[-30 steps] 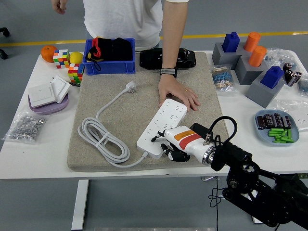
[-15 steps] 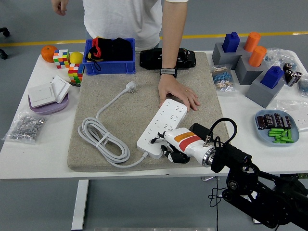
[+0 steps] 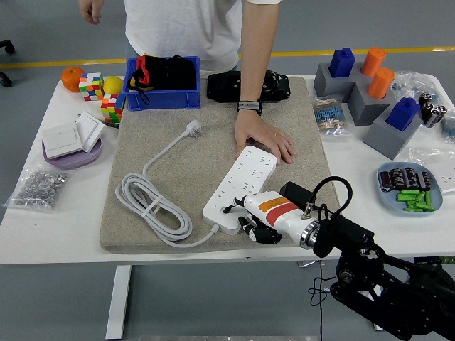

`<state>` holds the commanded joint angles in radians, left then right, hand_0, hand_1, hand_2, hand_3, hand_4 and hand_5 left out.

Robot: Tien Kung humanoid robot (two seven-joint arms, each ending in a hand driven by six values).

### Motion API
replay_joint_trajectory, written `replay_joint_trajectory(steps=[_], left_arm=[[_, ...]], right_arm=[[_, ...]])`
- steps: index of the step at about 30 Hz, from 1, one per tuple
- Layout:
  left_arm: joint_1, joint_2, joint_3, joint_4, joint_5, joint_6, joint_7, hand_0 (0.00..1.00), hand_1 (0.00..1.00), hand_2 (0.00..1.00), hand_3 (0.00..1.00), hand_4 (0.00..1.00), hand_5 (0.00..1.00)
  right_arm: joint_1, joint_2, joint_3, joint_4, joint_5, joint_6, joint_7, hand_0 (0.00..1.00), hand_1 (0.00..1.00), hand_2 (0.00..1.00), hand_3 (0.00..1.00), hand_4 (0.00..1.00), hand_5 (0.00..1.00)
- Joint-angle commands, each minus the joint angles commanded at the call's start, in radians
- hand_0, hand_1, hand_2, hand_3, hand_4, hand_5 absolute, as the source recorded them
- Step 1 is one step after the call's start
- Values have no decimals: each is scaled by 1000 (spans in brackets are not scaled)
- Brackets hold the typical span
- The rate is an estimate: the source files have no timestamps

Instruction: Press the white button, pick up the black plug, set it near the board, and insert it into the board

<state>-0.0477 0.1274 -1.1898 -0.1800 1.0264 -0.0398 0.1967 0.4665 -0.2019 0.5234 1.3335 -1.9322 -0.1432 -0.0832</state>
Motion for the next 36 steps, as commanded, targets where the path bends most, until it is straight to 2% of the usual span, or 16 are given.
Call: replay_joint_trajectory(steps=[7, 11, 12, 17, 18, 23, 24, 27, 29, 30, 36], left_arm=[[-1, -1, 3, 0, -3, -1, -2, 706, 665, 586, 679, 665, 262], [-1, 0, 1, 0, -3, 0, -2, 706, 665, 586, 679, 665, 262], [-1, 0, 1, 0, -3, 0, -2, 706, 665, 585, 679, 665, 262], [1, 0, -5, 0, 1, 0, -1, 706, 665, 585, 679, 665, 262], [1, -1, -6, 0, 1, 0, -1, 705, 665, 585, 679, 664, 262], [1, -2, -3, 0, -1, 0, -2, 705, 665, 585, 679, 664, 262], [1, -2, -2, 0, -2, 0, -2, 706, 664, 586, 679, 664, 262], [0, -2, -6, 0, 0, 0, -2, 706, 664, 586, 679, 664, 262], [-1, -2, -5, 0, 1, 0, -2, 706, 664, 586, 679, 664, 262], [-1, -2, -4, 0, -2, 0, -2, 706, 665, 585, 679, 664, 262], [-1, -2, 1, 0, -3, 0, -2, 706, 665, 585, 679, 664, 262]], right_arm=[[-10, -10, 32, 65, 6, -2, -5, 2, 2, 79, 664, 327, 2], [-29, -17, 59, 80, -6, -24, 8, 2, 2, 79, 664, 327, 2], [-32, -18, 64, 81, -7, -27, 8, 142, 118, 184, 655, 418, 2], [-70, -33, 119, 70, -13, -38, 28, 142, 118, 184, 655, 418, 2], [-81, -36, 138, 68, -17, -41, 32, 689, 663, 655, 795, 916, 178], [-118, -42, 205, 59, 9, -77, 56, 689, 663, 655, 795, 916, 178], [-122, -43, 213, 60, 12, -83, 61, 787, 783, 782, 882, 998, 254], [-137, -47, 240, 67, 20, -103, 77, 787, 783, 782, 882, 998, 254], [-148, -48, 261, 73, 18, -106, 78, 787, 783, 782, 882, 998, 254], [-158, -48, 278, 77, 18, -106, 78, 851, 849, 837, 903, 998, 306], [-188, -42, 328, 53, 2, -99, 63, 851, 849, 837, 903, 998, 306]])
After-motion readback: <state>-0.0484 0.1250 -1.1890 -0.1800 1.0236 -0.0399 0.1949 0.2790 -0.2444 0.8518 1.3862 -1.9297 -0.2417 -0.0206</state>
